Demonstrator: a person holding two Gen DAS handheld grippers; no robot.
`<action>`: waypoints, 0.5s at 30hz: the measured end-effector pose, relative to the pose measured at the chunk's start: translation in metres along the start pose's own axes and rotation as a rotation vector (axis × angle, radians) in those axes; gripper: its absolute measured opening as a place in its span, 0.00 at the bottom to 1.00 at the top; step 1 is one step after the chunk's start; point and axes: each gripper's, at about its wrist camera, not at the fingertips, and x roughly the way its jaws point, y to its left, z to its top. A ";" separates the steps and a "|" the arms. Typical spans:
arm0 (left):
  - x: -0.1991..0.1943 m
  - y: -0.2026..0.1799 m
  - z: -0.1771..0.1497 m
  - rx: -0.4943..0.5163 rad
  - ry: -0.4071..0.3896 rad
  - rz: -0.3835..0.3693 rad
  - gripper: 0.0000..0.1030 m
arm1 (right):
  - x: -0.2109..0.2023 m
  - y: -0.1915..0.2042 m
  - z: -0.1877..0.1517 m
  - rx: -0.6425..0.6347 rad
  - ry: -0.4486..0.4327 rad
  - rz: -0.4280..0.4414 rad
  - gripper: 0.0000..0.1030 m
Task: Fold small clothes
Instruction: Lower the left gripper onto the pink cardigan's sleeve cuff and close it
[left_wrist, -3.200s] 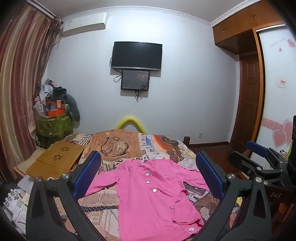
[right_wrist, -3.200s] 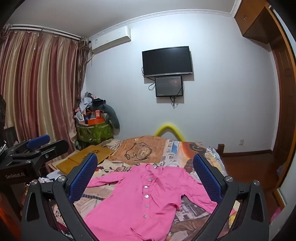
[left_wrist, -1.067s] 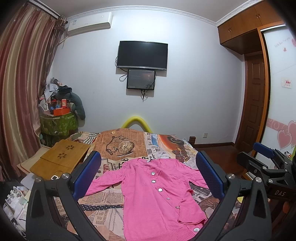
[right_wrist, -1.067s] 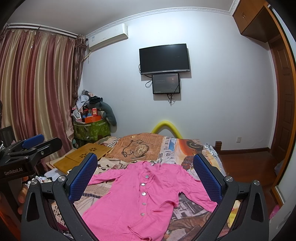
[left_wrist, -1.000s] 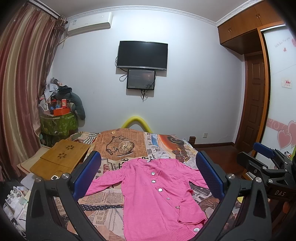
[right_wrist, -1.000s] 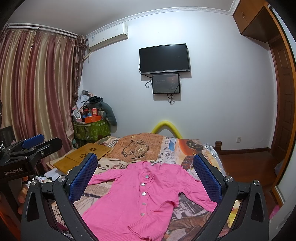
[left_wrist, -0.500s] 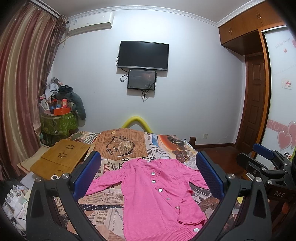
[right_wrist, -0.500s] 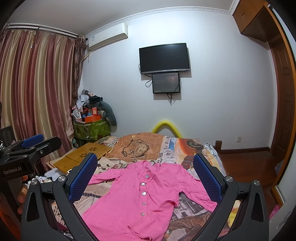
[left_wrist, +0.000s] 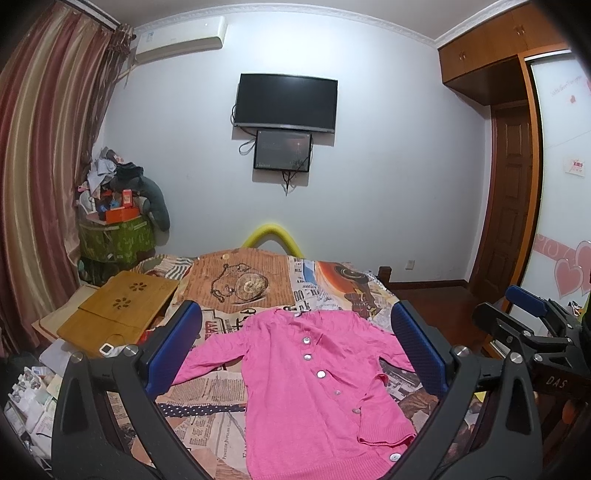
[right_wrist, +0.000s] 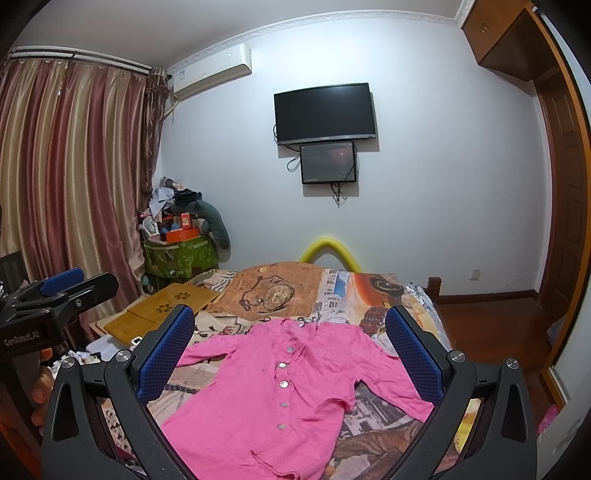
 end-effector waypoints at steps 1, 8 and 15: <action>0.005 0.003 -0.001 -0.005 0.005 0.006 1.00 | 0.002 -0.001 -0.001 0.002 0.006 -0.002 1.00; 0.057 0.039 -0.010 -0.058 0.103 0.096 1.00 | 0.037 -0.022 -0.019 0.027 0.106 -0.030 1.00; 0.120 0.102 -0.042 -0.124 0.266 0.205 1.00 | 0.069 -0.048 -0.037 0.065 0.210 -0.063 0.99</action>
